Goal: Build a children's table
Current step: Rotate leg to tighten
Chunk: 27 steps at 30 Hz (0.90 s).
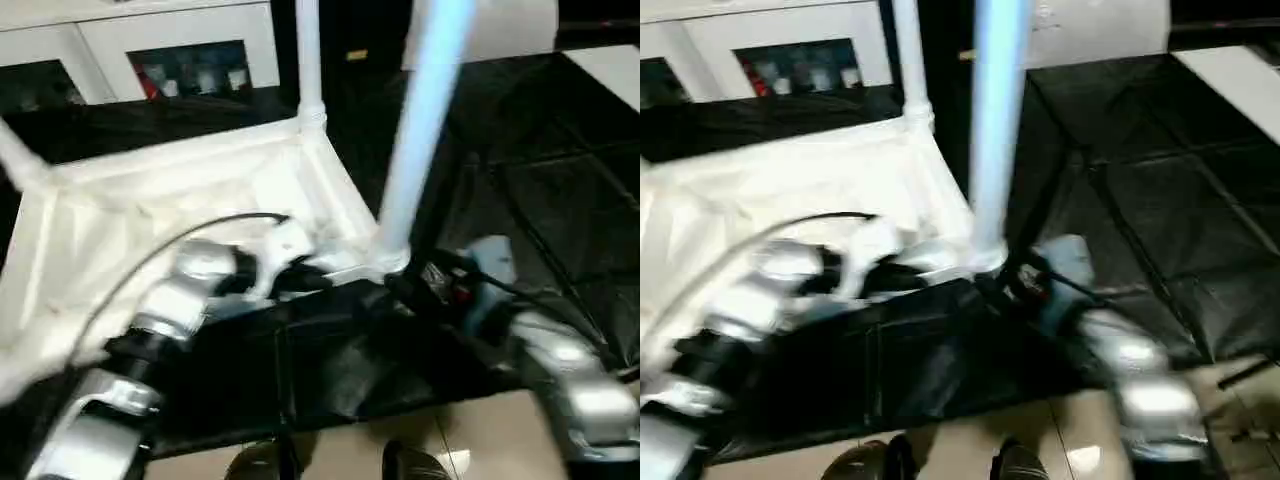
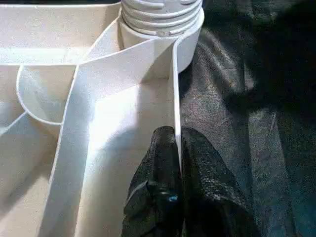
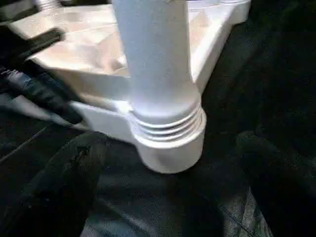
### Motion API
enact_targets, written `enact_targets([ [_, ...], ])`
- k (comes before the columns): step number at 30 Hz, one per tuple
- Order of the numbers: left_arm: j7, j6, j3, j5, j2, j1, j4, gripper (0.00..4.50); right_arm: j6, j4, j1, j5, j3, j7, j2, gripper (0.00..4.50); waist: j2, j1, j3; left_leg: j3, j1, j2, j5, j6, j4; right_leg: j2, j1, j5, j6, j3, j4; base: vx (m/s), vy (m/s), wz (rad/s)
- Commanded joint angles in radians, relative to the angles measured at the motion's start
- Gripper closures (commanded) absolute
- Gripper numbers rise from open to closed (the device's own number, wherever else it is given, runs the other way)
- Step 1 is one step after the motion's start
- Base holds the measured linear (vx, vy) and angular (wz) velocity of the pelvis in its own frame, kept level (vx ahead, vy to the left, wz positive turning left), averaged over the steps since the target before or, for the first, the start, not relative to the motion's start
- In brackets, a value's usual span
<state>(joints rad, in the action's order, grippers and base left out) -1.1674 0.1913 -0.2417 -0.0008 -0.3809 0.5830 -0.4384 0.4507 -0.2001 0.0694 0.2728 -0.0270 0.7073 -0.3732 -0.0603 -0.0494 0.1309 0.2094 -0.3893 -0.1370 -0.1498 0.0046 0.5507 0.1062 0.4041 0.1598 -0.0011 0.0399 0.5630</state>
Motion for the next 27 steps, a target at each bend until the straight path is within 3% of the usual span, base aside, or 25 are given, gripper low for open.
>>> enact_targets([
  [1,-0.042,0.009,0.008,-0.009,-0.027,0.009,-0.007,4.5,0.016,-0.035,-0.02,0.02,0.016,0.045,-0.026,0.02,0.022,-0.004,-0.092,-0.039,0.024,-0.085,-0.25,0.072,-0.059,0.059,-0.034,0.227,-0.226,-0.041,-0.054,0.052,-0.038,0.0],
  [3,-0.063,0.015,0.016,-0.026,-0.042,0.013,-0.002,4.06,0.003,-0.043,-0.028,0.022,0.027,0.067,-0.048,0.0,0.024,-0.007,-0.097,-0.036,0.019,-0.083,-0.187,0.1,-0.049,0.059,-0.039,0.15,-0.248,-0.039,-0.044,0.0,0.0,0.0],
  [4,-0.074,0.033,0.02,-0.047,-0.048,0.014,0.011,4.06,-0.006,-0.046,-0.033,0.022,0.038,0.08,-0.062,0.0,0.028,-0.009,-0.104,-0.034,0.017,-0.081,-0.148,0.118,-0.041,0.057,-0.042,0.102,-0.263,-0.037,-0.035,0.0,0.0,0.0],
  [6,-0.073,0.057,0.028,-0.075,-0.039,0.01,0.039,3.84,-0.01,-0.049,-0.035,0.026,0.051,0.095,-0.067,0.0,0.024,-0.012,-0.107,-0.035,0.011,-0.082,-0.104,0.139,-0.033,0.057,-0.041,0.044,-0.286,-0.035,-0.024,0.0,0.0,0.0],
  [8,-0.064,0.064,0.033,-0.084,-0.028,0.006,0.051,3.73,-0.013,-0.049,-0.034,0.024,0.058,0.1,-0.066,0.0,0.023,-0.013,-0.105,-0.034,0.009,-0.084,-0.112,0.146,-0.03,0.056,-0.04,0.059,-0.297,-0.032,-0.023,0.0,0.0,0.0],
  [13,0.023,0.049,0.029,-0.062,0.021,-0.007,0.049,3.47,-0.023,-0.049,-0.028,0.012,0.078,0.095,-0.063,0.0,0.023,-0.012,-0.099,-0.038,0.018,-0.088,-0.225,0.078,-0.036,0.051,-0.037,0.275,-0.246,-0.032,-0.045,0.0,0.0,0.0],
  [20,0.101,0.049,-0.02,-0.001,0.051,0.01,-0.011,3.47,-0.043,-0.05,-0.031,0.008,0.089,0.096,-0.071,0.0,0.02,-0.009,-0.098,-0.042,0.024,-0.089,-0.307,0.031,-0.042,0.048,-0.03,0.361,-0.202,-0.033,-0.057,0.0,0.0,0.0],
  [22,0.131,0.043,-0.019,0.015,0.055,0.019,-0.034,3.47,-0.046,-0.05,-0.033,0.008,0.09,0.095,-0.072,0.0,0.018,-0.007,-0.097,-0.045,0.03,-0.088,-0.375,0.007,-0.044,0.048,-0.027,0.421,-0.186,-0.032,-0.062,0.0,0.0,0.0],
  [27,0.185,0.043,-0.006,0.026,0.06,0.038,-0.075,3.47,-0.052,-0.052,-0.04,0.012,0.094,0.095,-0.077,0.0,0.018,-0.005,-0.101,-0.05,0.031,-0.086,-0.406,-0.01,-0.044,0.051,-0.027,0.458,-0.163,-0.031,-0.069,0.0,0.0,0.0],
])
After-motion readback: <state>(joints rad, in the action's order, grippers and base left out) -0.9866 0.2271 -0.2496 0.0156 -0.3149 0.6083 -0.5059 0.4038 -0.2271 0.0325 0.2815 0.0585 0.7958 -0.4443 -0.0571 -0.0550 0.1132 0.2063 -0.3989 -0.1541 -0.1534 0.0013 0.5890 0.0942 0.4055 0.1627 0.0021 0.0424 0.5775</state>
